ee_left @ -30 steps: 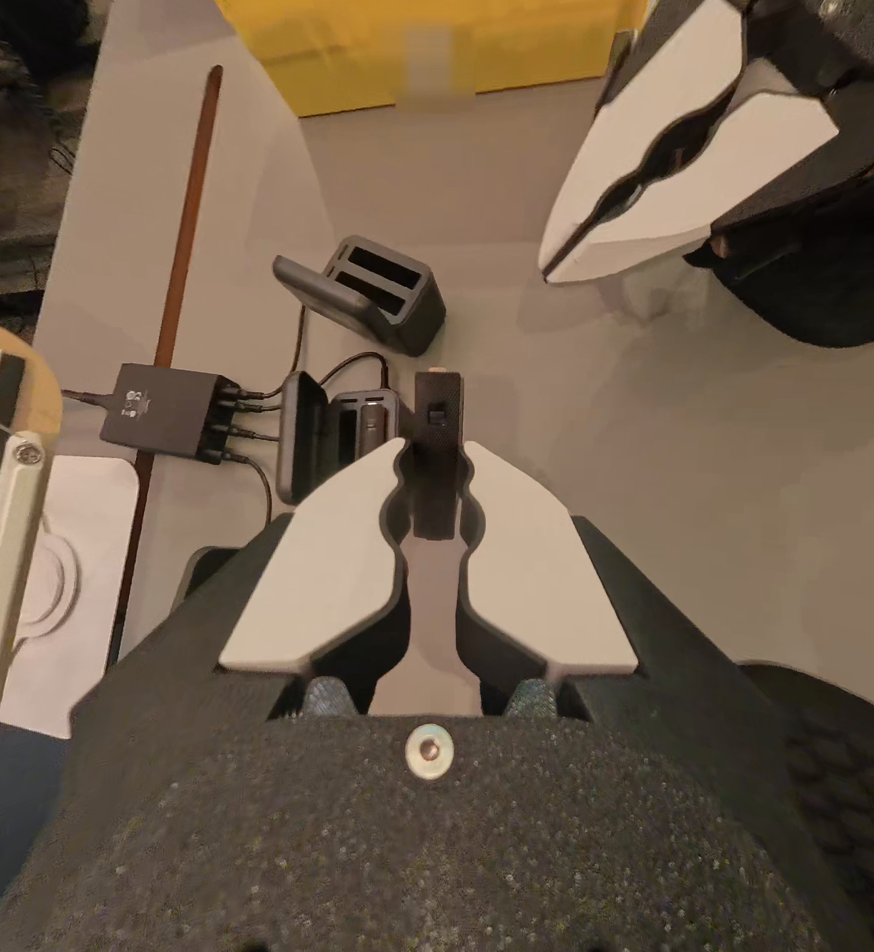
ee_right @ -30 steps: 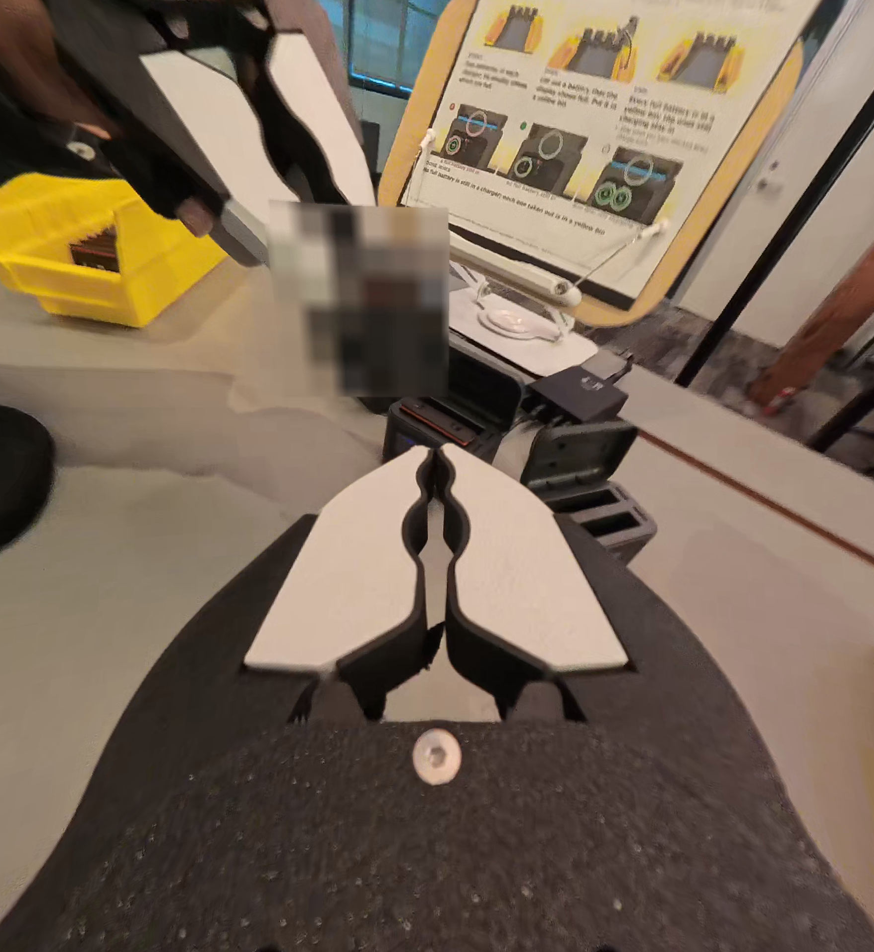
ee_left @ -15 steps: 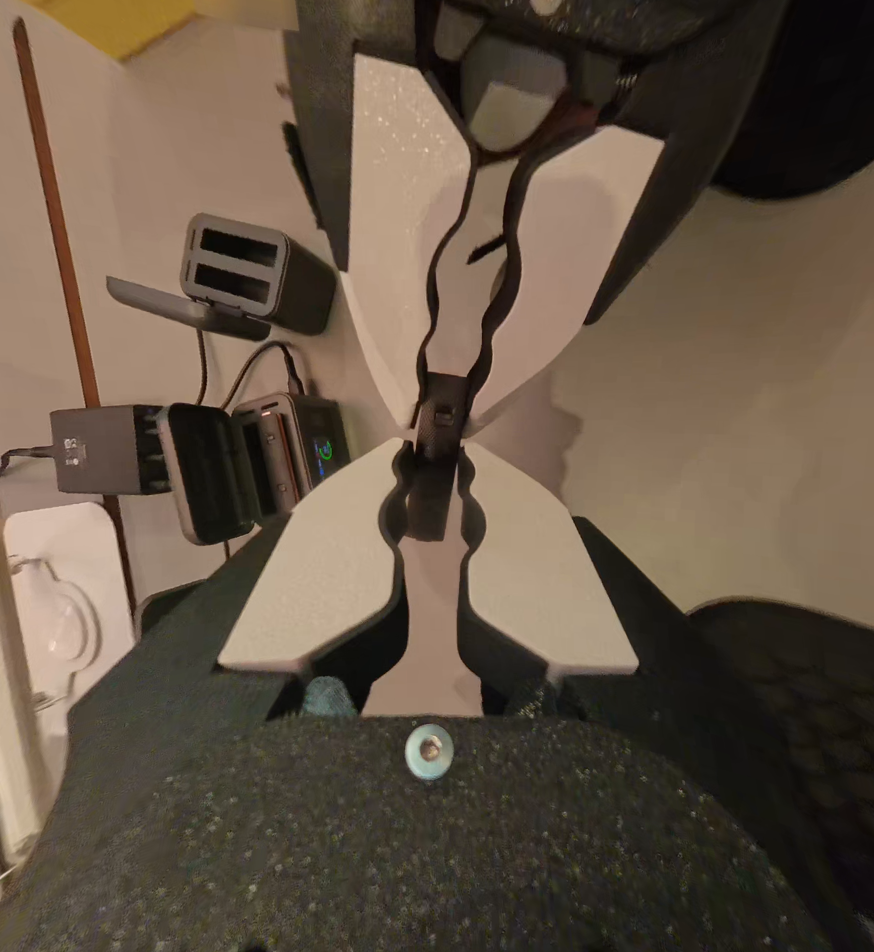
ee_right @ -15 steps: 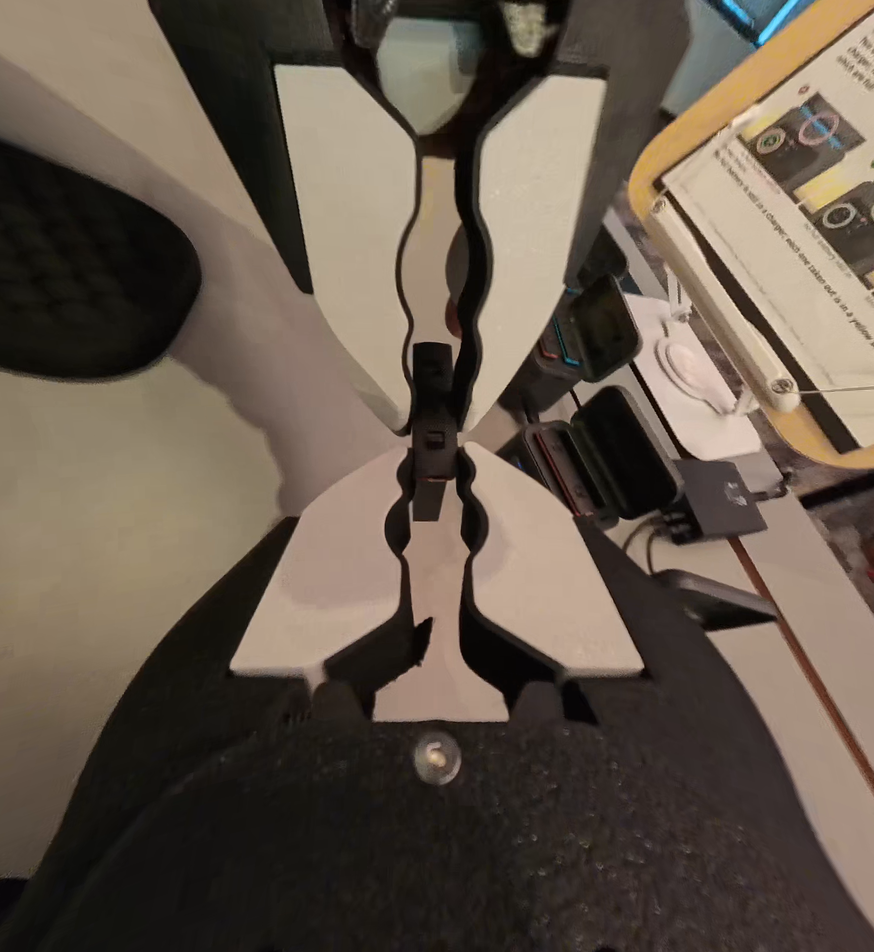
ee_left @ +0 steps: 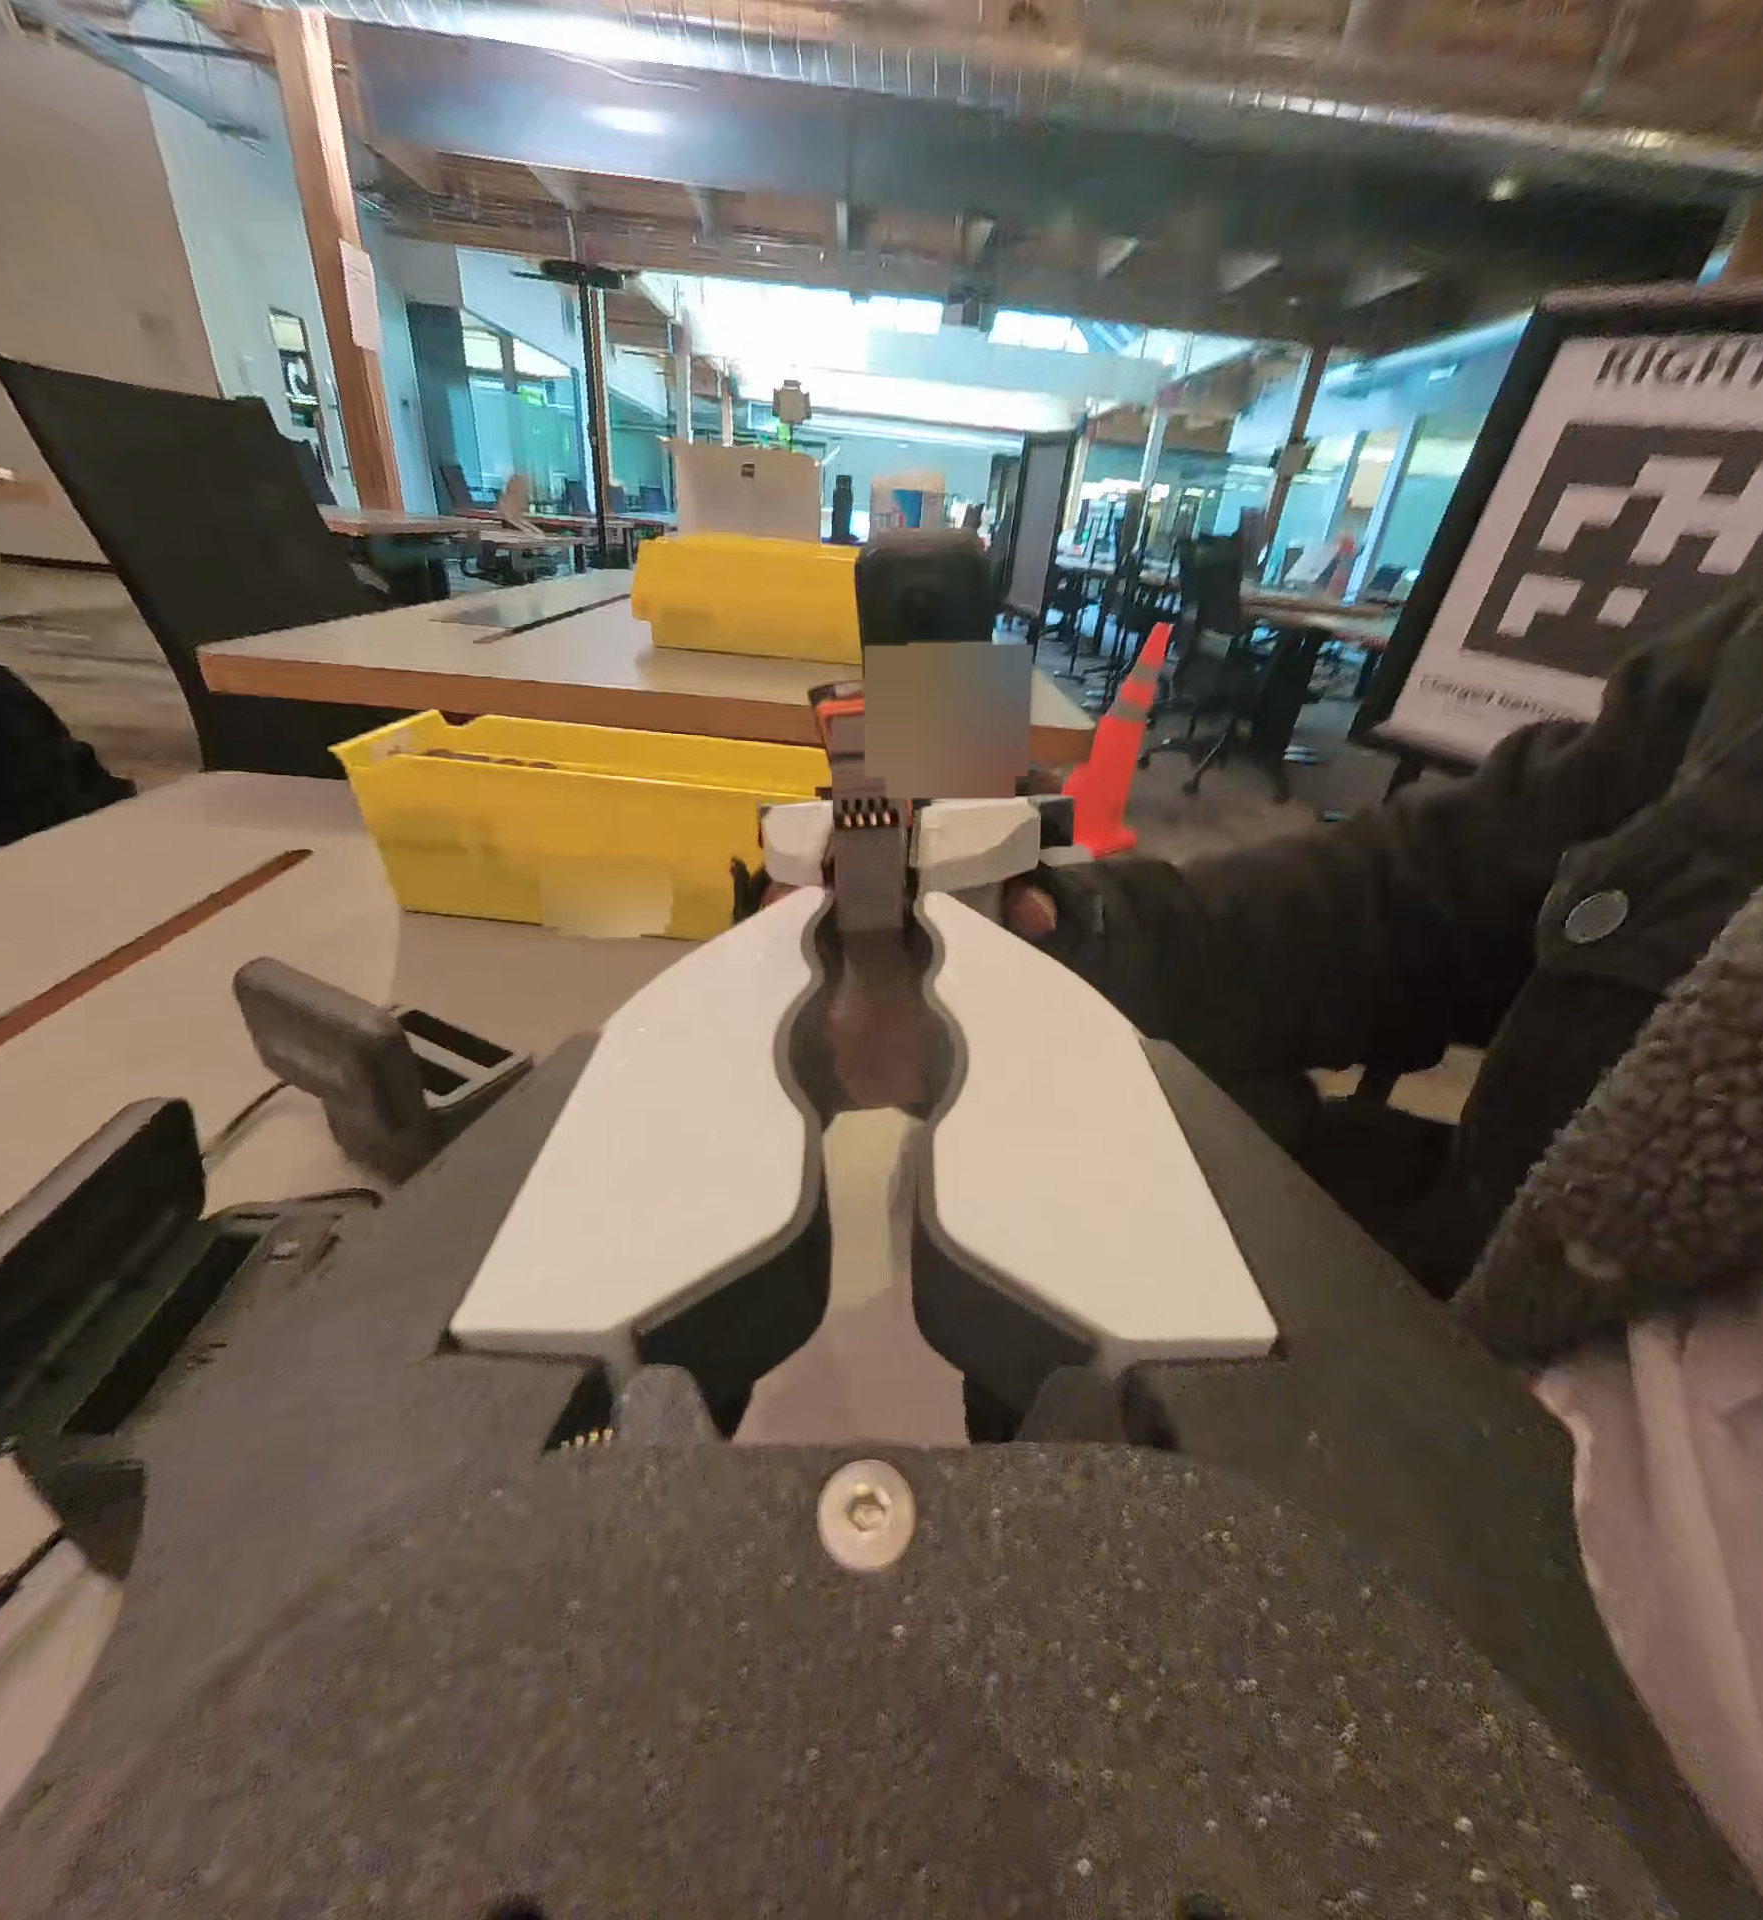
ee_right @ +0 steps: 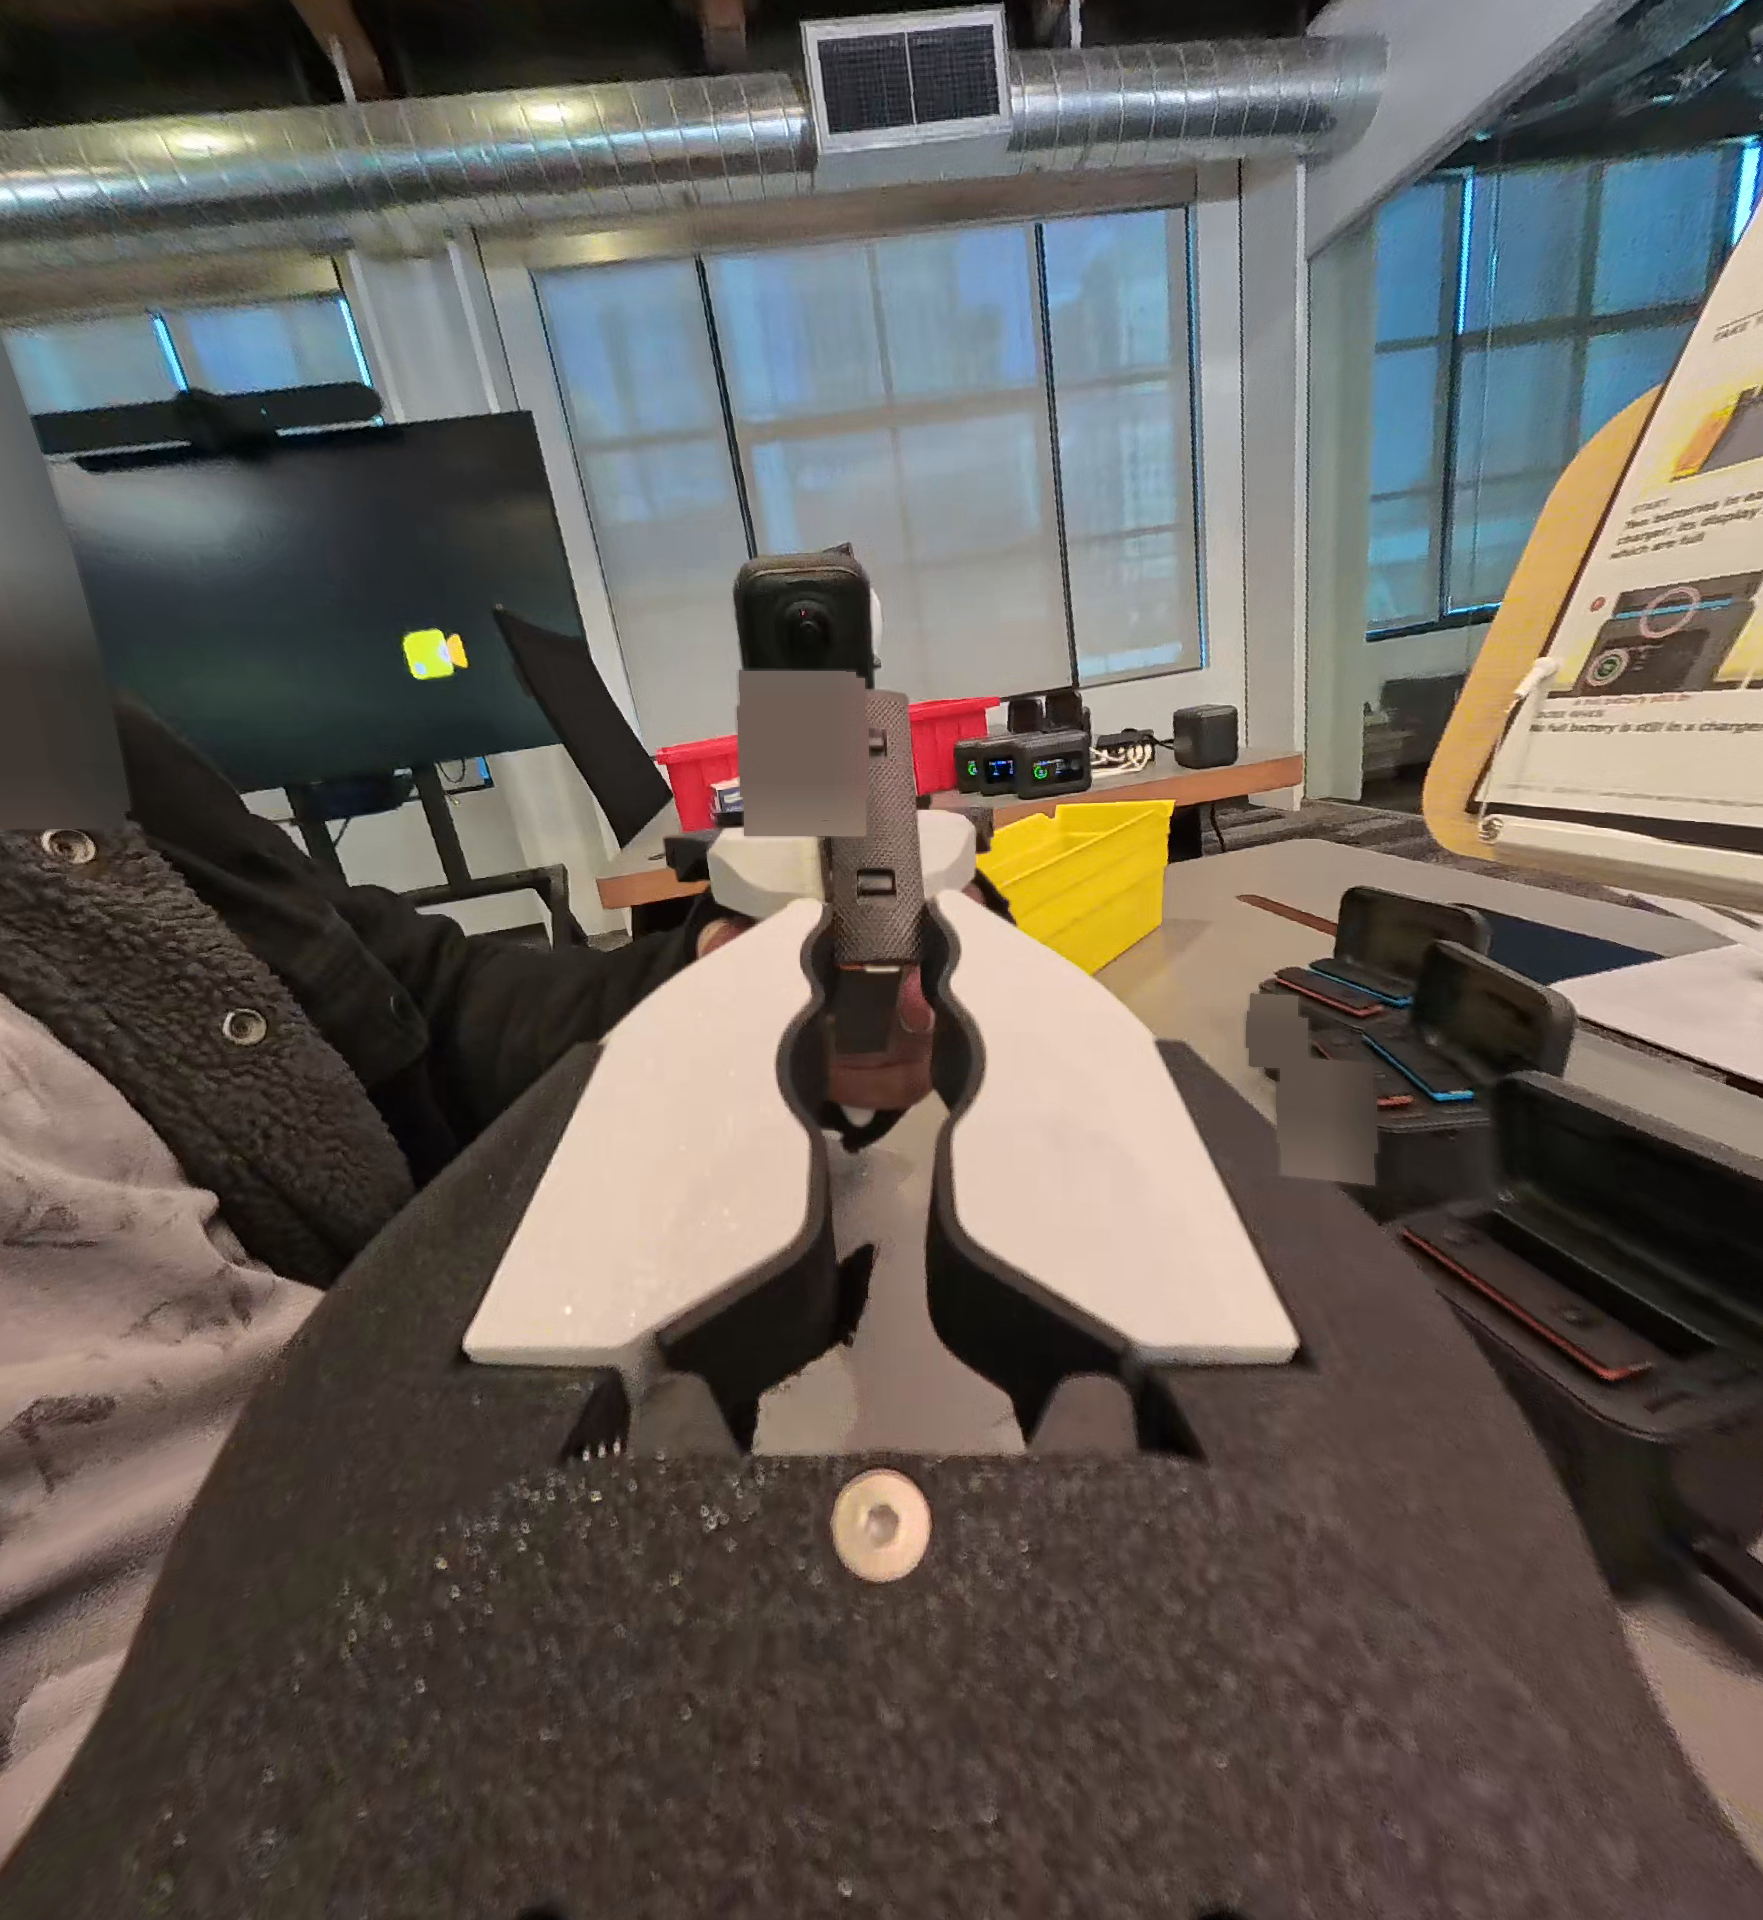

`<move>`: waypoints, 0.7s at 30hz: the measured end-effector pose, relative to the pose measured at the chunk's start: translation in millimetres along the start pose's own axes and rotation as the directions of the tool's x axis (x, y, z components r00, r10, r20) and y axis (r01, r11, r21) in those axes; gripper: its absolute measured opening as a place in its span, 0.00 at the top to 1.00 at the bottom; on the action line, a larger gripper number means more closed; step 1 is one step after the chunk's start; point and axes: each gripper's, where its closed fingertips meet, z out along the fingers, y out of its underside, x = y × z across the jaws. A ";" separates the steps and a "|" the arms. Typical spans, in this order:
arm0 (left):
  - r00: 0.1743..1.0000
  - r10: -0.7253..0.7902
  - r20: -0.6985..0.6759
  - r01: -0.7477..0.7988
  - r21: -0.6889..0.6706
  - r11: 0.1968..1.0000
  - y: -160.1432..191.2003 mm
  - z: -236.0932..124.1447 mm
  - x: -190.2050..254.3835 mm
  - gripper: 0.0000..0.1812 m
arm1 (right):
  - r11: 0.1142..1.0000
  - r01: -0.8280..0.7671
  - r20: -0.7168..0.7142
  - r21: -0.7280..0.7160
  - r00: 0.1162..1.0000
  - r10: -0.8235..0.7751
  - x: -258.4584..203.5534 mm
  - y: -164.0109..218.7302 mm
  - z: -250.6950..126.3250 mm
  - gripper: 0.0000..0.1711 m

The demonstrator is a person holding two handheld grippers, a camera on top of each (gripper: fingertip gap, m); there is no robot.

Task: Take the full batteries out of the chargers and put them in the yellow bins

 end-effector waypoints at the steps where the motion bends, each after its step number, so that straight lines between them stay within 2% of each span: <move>1: 1.000 -0.024 -0.010 0.024 -0.001 1.000 0.0 -1.3 0.8 0.94 | 1.000 -0.001 -0.001 -0.001 1.000 0.001 -0.5 0.4 1.2 0.91; 3: 1.000 -0.022 -0.006 0.022 -0.016 1.000 2.4 -4.4 -0.8 0.94 | 0.998 0.025 -0.016 -0.054 1.000 -0.026 0.8 3.5 3.4 0.91; 6: 1.000 0.007 0.007 -0.007 -0.040 0.999 8.8 -6.3 -3.3 0.94 | 0.958 0.134 -0.015 -0.253 0.990 -0.142 6.3 7.0 5.2 0.87; 9: 0.999 0.024 0.022 -0.023 -0.072 0.997 17.8 -5.2 -6.7 0.94 | 0.848 0.266 0.042 -0.459 0.960 -0.278 11.0 4.2 6.3 0.85; 12: 0.999 0.025 0.039 -0.022 -0.080 0.997 20.9 -5.5 -10.3 0.94 | 0.706 0.319 0.135 -0.632 0.943 -0.305 11.7 11.1 3.5 0.91; 18: 0.994 0.027 0.102 -0.020 -0.062 0.998 16.9 -7.6 -19.3 0.93 | 0.573 0.371 0.222 -0.731 0.923 -0.315 19.4 6.2 7.3 0.92; 20: 0.985 0.029 0.172 -0.018 -0.068 0.998 17.0 -13.7 -31.3 0.85 | 0.502 0.396 0.235 -0.769 0.905 -0.354 35.0 2.7 7.7 0.92; 21: 0.977 0.033 0.212 -0.018 -0.074 0.997 17.7 -18.8 -38.0 0.84 | 0.462 0.404 0.241 -0.790 0.896 -0.372 45.0 1.1 7.8 0.92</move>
